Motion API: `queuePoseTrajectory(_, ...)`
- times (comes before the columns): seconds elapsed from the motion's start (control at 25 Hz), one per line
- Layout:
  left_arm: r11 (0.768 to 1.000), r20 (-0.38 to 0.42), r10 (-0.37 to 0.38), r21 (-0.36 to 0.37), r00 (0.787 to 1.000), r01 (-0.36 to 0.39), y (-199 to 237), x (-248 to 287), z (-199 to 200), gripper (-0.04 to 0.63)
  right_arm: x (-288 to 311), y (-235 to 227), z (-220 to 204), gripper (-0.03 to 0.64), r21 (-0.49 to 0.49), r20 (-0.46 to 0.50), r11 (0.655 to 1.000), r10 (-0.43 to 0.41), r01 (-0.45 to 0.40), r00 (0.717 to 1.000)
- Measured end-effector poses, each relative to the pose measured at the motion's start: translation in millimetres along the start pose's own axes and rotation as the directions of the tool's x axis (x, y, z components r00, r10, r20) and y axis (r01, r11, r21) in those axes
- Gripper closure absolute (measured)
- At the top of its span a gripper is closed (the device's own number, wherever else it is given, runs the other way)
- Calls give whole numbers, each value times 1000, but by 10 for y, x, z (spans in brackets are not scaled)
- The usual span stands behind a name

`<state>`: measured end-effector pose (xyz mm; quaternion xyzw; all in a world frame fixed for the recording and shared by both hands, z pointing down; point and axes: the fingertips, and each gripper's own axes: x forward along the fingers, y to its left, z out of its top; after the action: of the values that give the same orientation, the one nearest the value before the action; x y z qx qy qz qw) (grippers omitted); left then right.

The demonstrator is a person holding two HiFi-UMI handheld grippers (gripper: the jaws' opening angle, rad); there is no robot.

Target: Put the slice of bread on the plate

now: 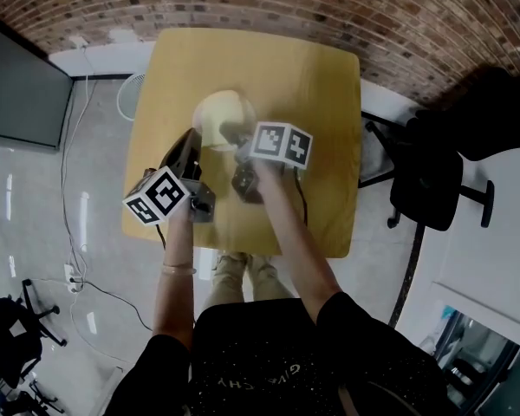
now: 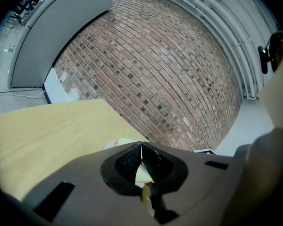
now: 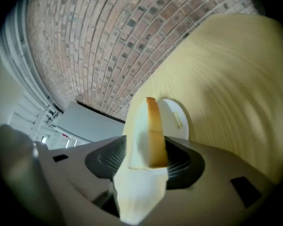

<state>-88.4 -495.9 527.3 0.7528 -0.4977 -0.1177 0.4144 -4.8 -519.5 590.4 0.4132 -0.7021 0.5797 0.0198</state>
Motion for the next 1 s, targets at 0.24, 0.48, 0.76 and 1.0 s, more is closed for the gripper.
queuePoseTrajectory(0.24,1000,15,12,8,1000,-12,-7,-75,49,583,-113,202,239,34,-262,173,952,-118,161,978)
queuePoseTrajectory(0.48,1000,26,-2,4,1000,2,-53,-105,91,584,-191,222,148,35,-275,156,949,-117,157,981)
queuePoseTrajectory(0.76,1000,36,8,-13,999,-8,-28,-165,78,584,-299,527,-50,375,-33,83,984,175,-173,981)
queuePoseTrajectory(1.0,999,44,23,-26,999,-22,28,-264,62,584,-303,658,-263,604,-103,19,977,187,-184,982)
